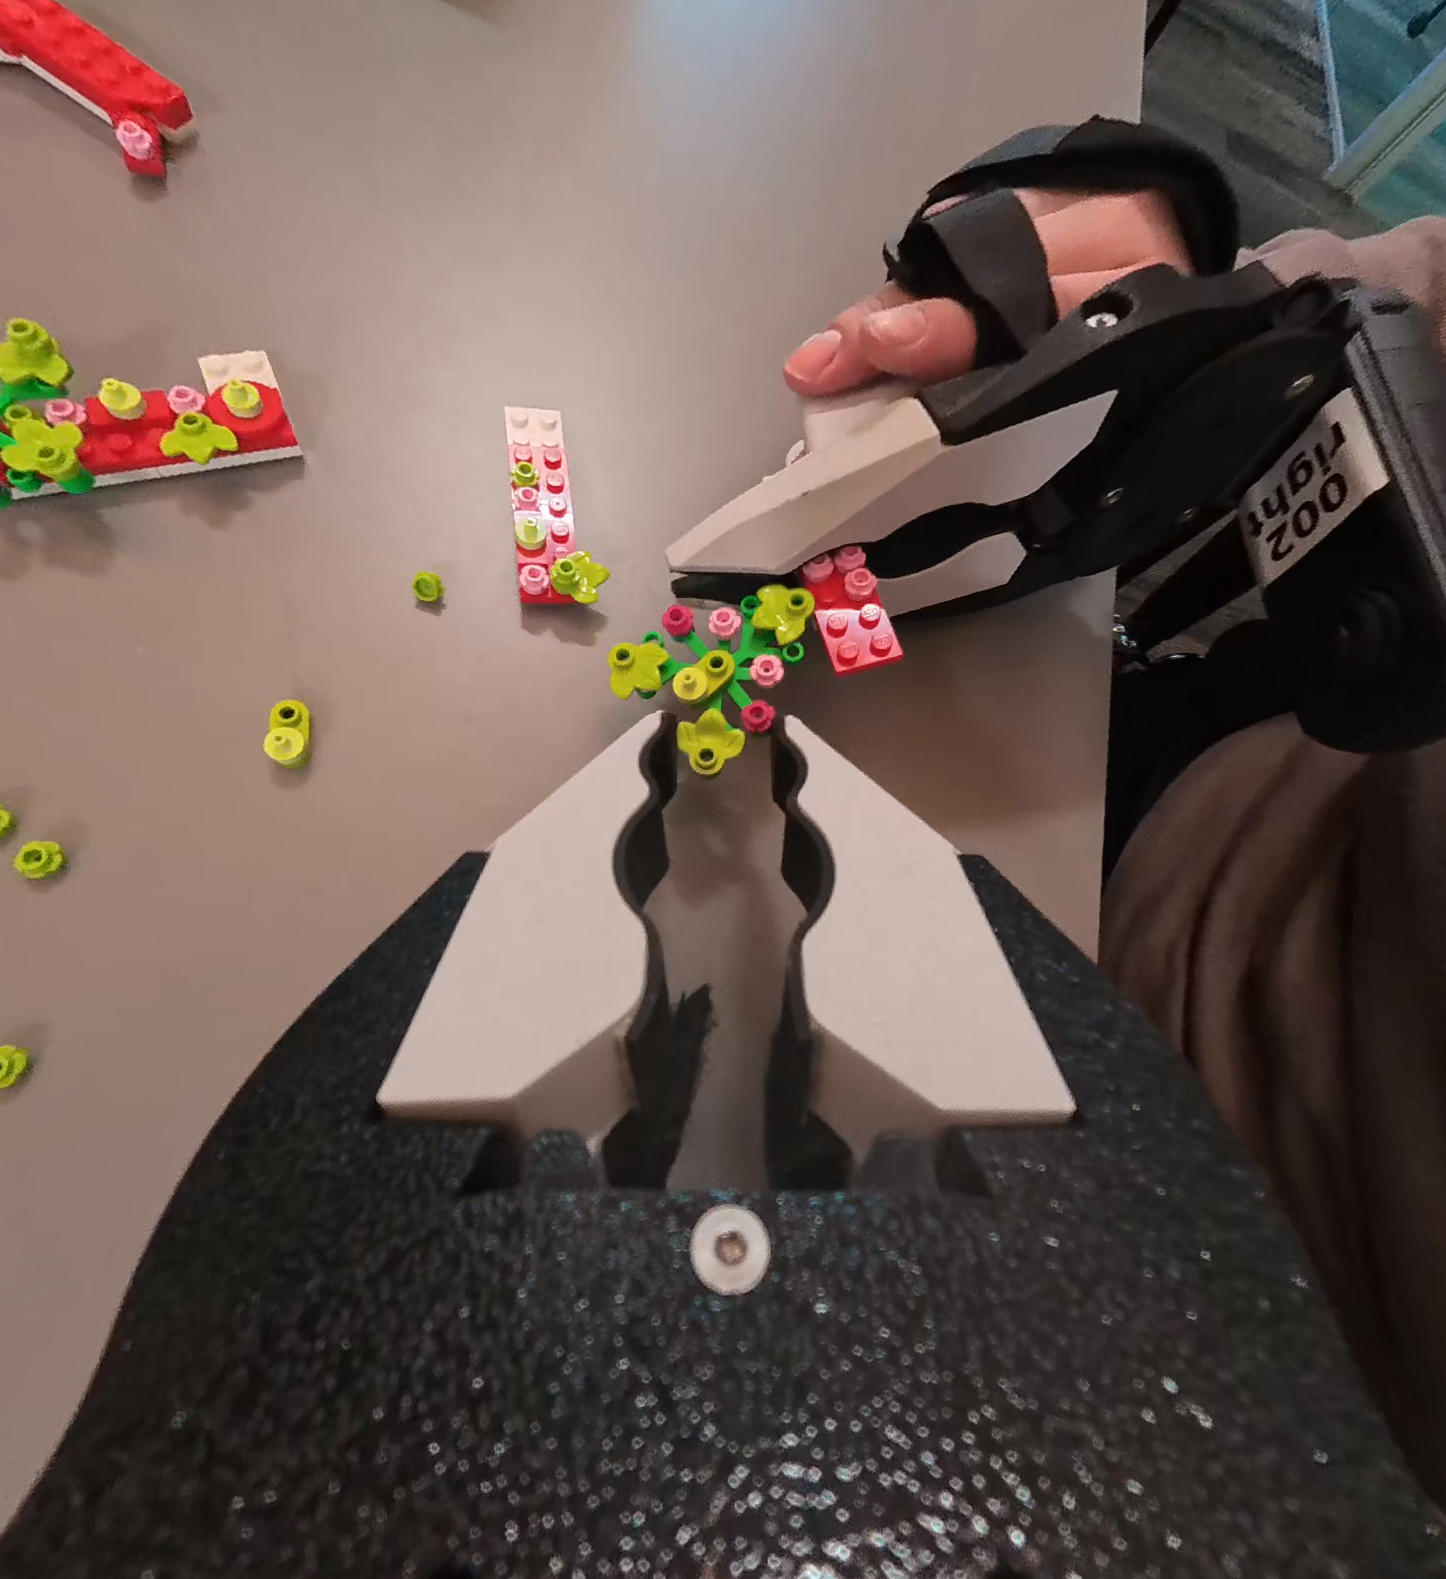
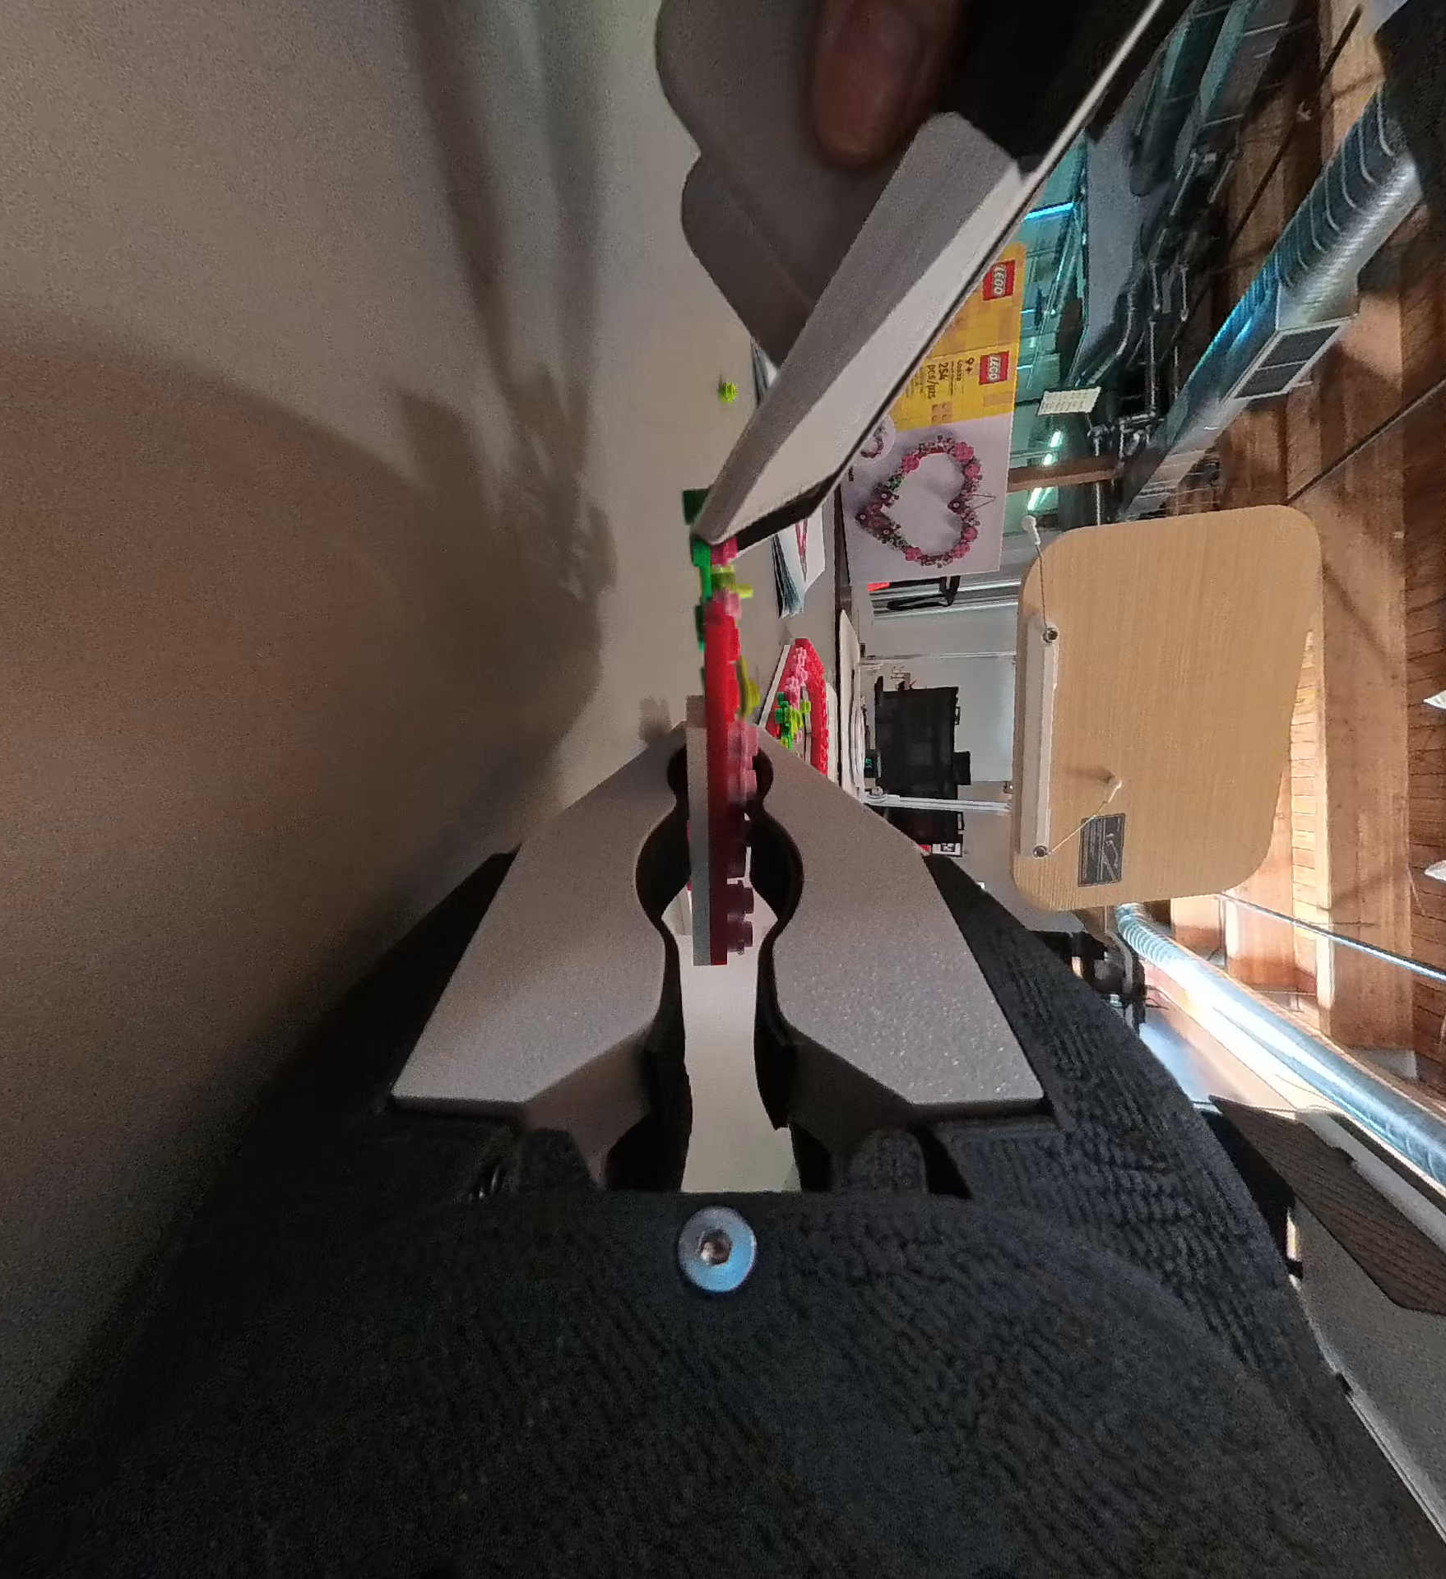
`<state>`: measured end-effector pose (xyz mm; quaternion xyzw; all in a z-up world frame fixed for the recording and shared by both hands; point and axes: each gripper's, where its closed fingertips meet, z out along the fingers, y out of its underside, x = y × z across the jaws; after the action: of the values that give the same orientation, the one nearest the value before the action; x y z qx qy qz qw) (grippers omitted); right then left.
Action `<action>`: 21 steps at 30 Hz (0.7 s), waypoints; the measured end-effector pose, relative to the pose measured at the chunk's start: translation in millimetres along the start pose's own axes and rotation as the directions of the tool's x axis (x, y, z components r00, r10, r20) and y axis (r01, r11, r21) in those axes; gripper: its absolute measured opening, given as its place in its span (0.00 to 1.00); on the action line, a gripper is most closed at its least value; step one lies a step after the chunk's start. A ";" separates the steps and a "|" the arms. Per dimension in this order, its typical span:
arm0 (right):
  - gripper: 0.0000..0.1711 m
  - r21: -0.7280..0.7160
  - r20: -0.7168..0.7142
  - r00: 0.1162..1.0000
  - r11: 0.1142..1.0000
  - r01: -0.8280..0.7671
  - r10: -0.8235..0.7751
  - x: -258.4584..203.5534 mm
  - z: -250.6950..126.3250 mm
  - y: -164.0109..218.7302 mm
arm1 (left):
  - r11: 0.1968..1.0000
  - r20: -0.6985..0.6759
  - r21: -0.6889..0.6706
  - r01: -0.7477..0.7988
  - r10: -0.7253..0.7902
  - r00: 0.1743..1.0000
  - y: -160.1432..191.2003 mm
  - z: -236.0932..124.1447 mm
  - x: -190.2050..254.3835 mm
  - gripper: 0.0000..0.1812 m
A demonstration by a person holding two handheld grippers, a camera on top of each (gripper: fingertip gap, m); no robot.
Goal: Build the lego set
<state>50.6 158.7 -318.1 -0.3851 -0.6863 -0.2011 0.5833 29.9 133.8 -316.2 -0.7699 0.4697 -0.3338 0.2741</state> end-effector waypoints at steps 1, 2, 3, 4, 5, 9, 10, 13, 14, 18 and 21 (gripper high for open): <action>0.03 0.001 0.000 1.000 1.000 -0.001 0.001 0.1 0.1 -0.1 | 1.000 0.002 0.005 0.001 -0.001 1.000 -0.9 -1.0 -0.5 0.11; 0.04 0.001 -0.002 1.000 1.000 -0.001 0.001 0.3 0.2 0.0 | 1.000 0.008 0.012 0.002 -0.002 1.000 -1.9 -2.0 -1.7 0.11; 0.04 0.000 -0.003 1.000 1.000 0.000 0.000 0.4 0.4 0.3 | 1.000 0.009 0.014 0.004 -0.004 1.000 -2.1 -2.6 -2.4 0.11; 0.04 0.002 -0.005 1.000 1.000 0.003 -0.003 0.4 0.4 0.0 | 1.000 0.005 0.015 0.005 -0.005 1.000 -2.3 -2.9 -1.9 0.11; 0.04 0.004 -0.007 1.000 1.000 0.005 -0.005 0.6 0.3 -0.4 | 1.000 0.007 0.016 0.003 -0.003 1.000 -2.5 -3.1 -2.0 0.11; 0.05 -0.003 -0.009 1.000 1.000 0.007 -0.007 0.8 1.1 0.8 | 1.000 0.014 0.013 -0.004 0.004 1.000 -2.8 -4.9 -1.1 0.11; 0.05 -0.005 -0.009 1.000 1.000 0.006 -0.006 0.8 1.3 1.1 | 1.000 0.017 0.016 -0.006 0.006 1.000 -3.7 -6.7 -1.1 0.11; 0.05 -0.015 -0.013 1.000 1.000 0.003 -0.003 1.7 1.9 2.7 | 0.999 0.027 0.036 -0.007 0.006 1.000 -7.9 -13.9 0.1 0.11; 0.05 -0.019 -0.014 1.000 1.000 0.003 -0.003 2.0 2.2 3.4 | 0.999 0.026 0.041 -0.009 0.007 1.000 -9.1 -16.2 1.6 0.11; 0.05 -0.031 -0.022 1.000 1.000 0.003 -0.003 3.1 3.0 5.3 | 0.999 0.001 0.044 -0.025 0.025 1.000 -10.7 -21.3 13.8 0.11; 0.05 -0.037 -0.026 1.000 0.999 0.004 -0.005 3.9 3.2 6.1 | 0.998 -0.047 0.033 -0.048 0.050 0.998 -10.2 -18.3 30.8 0.11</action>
<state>53.0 166.0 -316.2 -0.3917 -0.6757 -0.2199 0.5845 31.6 108.1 -289.3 -0.7455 0.4895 -0.3529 0.2830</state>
